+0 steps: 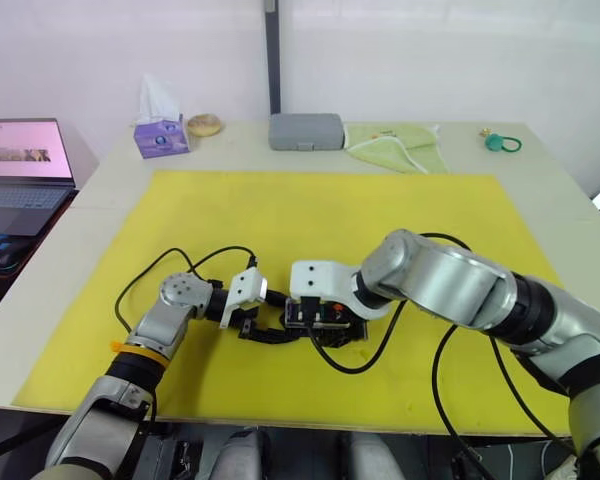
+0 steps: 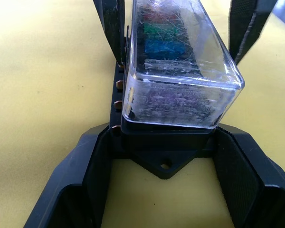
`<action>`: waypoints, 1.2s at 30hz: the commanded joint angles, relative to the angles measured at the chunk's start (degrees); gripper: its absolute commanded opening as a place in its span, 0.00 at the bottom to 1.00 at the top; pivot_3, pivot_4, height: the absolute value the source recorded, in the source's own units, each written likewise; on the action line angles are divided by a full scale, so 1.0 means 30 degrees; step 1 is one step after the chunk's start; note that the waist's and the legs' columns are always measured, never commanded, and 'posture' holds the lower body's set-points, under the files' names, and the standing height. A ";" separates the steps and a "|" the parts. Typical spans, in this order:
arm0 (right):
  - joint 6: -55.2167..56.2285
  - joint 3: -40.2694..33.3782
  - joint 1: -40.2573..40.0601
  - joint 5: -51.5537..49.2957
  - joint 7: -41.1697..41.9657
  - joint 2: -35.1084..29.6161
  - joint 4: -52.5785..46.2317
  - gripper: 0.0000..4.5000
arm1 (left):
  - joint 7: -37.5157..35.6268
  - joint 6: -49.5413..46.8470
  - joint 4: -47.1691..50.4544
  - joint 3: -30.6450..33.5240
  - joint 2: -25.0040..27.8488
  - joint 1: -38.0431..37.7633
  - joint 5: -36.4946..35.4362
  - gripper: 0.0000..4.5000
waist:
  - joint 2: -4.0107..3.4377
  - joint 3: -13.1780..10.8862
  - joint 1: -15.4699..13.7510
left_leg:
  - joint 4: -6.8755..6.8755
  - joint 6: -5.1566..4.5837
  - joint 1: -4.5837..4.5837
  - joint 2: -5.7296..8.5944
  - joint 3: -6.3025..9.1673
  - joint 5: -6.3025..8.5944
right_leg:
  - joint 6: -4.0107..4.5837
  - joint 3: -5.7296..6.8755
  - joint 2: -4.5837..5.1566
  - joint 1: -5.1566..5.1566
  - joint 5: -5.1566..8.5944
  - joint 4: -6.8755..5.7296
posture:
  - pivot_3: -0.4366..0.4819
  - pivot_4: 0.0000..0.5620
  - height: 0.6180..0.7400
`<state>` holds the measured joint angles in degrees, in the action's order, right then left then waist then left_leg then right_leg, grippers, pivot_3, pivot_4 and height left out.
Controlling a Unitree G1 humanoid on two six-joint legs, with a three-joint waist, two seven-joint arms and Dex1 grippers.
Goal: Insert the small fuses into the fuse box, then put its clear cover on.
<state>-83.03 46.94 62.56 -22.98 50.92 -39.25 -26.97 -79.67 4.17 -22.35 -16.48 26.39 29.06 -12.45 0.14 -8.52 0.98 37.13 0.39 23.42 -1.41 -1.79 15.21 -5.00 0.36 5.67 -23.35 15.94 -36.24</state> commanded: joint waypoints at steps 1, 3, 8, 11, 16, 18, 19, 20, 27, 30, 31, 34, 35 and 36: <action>-0.0100 -0.0604 0.0425 -0.0456 -0.0035 0.0276 -0.0286 0.85 | 0.0343 -0.0403 -0.1294 -0.0602 0.0265 -0.0556 0.1280 0.57 | 0.0000 0.0000 0.0008 | -0.0001 0.0000 0.0000 0.0000 0.0000 0.0000 | 0.0000 0.0001 0.0000 0.0001 0.0000 0.0001 | 0.48 0.27 0.97; -0.0103 -0.0777 0.0510 -0.0497 -0.0127 0.0327 -0.0258 0.85 | 0.0329 -0.0407 -0.1269 -0.0612 0.0273 -0.0569 0.1280 0.57 | 0.0000 0.0000 0.0006 | -0.0001 0.0000 0.0000 -0.0001 0.0000 0.0000 | 0.0000 0.0001 0.0000 0.0001 0.0000 0.0002 | 0.48 0.27 0.97; 0.0428 -0.0963 0.0645 -0.0275 -0.0385 0.0253 0.0008 0.85 | 0.0296 -0.0441 -0.1311 -0.0587 0.0312 -0.0524 0.1271 0.57 | 0.0000 0.0000 0.0009 | -0.0006 0.0000 0.0000 -0.0001 0.0000 0.0000 | 0.0000 0.0001 0.0001 0.0001 0.0000 0.0007 | 0.48 0.27 0.97; 0.0643 -0.1058 0.0764 -0.0283 -0.0443 0.0270 0.0003 0.85 | 0.0280 -0.0458 -0.1335 -0.0586 0.0326 -0.0502 0.1275 0.57 | 0.0000 0.0000 0.0006 | -0.0006 0.0000 0.0001 -0.0001 0.0000 0.0000 | 0.0001 0.0001 0.0002 0.0001 0.0000 0.0011 | 0.48 0.27 0.97; 0.0666 -0.1257 0.0875 -0.0351 -0.0578 0.0321 -0.0161 0.85 | 0.0268 -0.0474 -0.1344 -0.0598 0.0311 -0.0489 0.1274 0.57 | 0.0000 0.0000 0.0006 | -0.0009 0.0000 0.0001 0.0000 0.0000 0.0000 | 0.0001 0.0001 0.0002 0.0000 0.0000 0.0011 | 0.48 0.27 0.97; 0.0758 -0.1288 0.0906 -0.0345 -0.0595 0.0289 -0.0195 0.85 | 0.0263 -0.0484 -0.1356 -0.0596 0.0305 -0.0468 0.1271 0.57 | 0.0000 0.0000 0.0007 | -0.0011 0.0000 0.0002 -0.0001 -0.0001 0.0000 | 0.0001 0.0001 0.0003 0.0000 0.0000 0.0013 | 0.48 0.27 0.97; 0.0820 -0.1382 0.0911 -0.0341 -0.0601 0.0283 -0.0168 0.85 | 0.0264 -0.0500 -0.1381 -0.0586 0.0297 -0.0443 0.1262 0.57 | 0.0000 0.0000 0.0008 | -0.0011 0.0000 0.0002 -0.0001 -0.0001 0.0000 | 0.0001 0.0001 0.0004 0.0000 0.0000 0.0015 | 0.48 0.27 0.97; 0.0895 -0.1578 0.0850 -0.0365 -0.0618 0.0324 -0.0120 0.85 | 0.0280 -0.0497 -0.1408 -0.0580 0.0292 -0.0426 0.1270 0.57 | 0.0000 -0.0001 0.0006 | -0.0013 0.0000 0.0002 -0.0001 0.0000 0.0000 | 0.0001 0.0000 0.0004 0.0000 0.0000 0.0015 | 0.48 0.27 0.97; 0.0925 -0.2038 0.0610 -0.0524 -0.0700 0.0505 -0.0089 0.85 | 0.0318 -0.0526 -0.1424 -0.0557 0.0301 -0.0373 0.1274 0.57 | -0.0001 -0.0001 0.0007 | -0.0016 0.0001 0.0004 -0.0001 0.0000 0.0000 | 0.0001 0.0000 0.0008 -0.0002 -0.0001 0.0019 | 0.48 0.27 0.97; 0.0886 -0.2236 0.0667 -0.0627 -0.0626 0.0505 -0.0211 0.85 | 0.0296 -0.0548 -0.1372 -0.0532 0.0365 -0.0413 0.1257 0.57 | -0.0001 -0.0001 0.0006 | -0.0020 0.0001 0.0005 -0.0001 0.0000 0.0000 | 0.0002 -0.0001 0.0008 -0.0003 -0.0001 0.0021 | 0.48 0.27 0.97; 0.0965 -0.2299 0.0680 -0.0643 -0.0553 0.0411 -0.0315 0.85 | 0.0290 -0.0568 -0.1335 -0.0525 0.0387 -0.0436 0.1247 0.57 | -0.0001 -0.0001 0.0002 | -0.0021 0.0001 0.0004 -0.0001 0.0000 0.0000 | 0.0002 0.0000 0.0009 -0.0004 -0.0001 0.0021 | 0.48 0.27 0.97; 0.1506 -0.2800 0.0494 -0.0631 -0.0398 0.0028 -0.0659 0.85 | 0.0308 -0.0582 -0.1293 -0.0498 0.0434 -0.0483 0.1243 0.57 | 0.0000 -0.0002 0.0002 | -0.0024 0.0002 0.0006 0.0000 0.0000 0.0001 | 0.0002 0.0000 0.0013 -0.0005 -0.0001 0.0026 | 0.48 0.27 0.97; 0.2109 -0.3334 0.0187 -0.0684 -0.0234 -0.0222 -0.0939 0.85 | 0.0319 -0.0602 -0.1283 -0.0469 0.0452 -0.0487 0.1227 0.57 | 0.0000 -0.0002 -0.0001 | -0.0024 0.0001 0.0007 -0.0001 -0.0001 0.0001 | 0.0002 0.0004 0.0017 -0.0006 -0.0001 0.0028 | 0.48 0.27 0.97; 0.2534 -0.4015 -0.0170 -0.0917 -0.0081 -0.0308 -0.1149 0.85 | 0.0334 -0.0624 -0.1281 -0.0441 0.0464 -0.0486 0.1212 0.57 | 0.0004 -0.0004 -0.0020 | -0.0027 0.0002 0.0007 0.0000 -0.0001 0.0001 | 0.0002 0.0006 0.0019 -0.0006 -0.0001 0.0031 | 0.48 0.27 0.97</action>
<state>-78.19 39.37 62.57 -24.73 49.89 -39.32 -27.95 -79.79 4.07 -22.39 -16.49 26.39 29.25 -12.45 0.15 -8.53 0.92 37.04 0.39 23.45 -1.41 -1.80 15.21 -5.00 0.40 5.73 -23.37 15.94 -36.13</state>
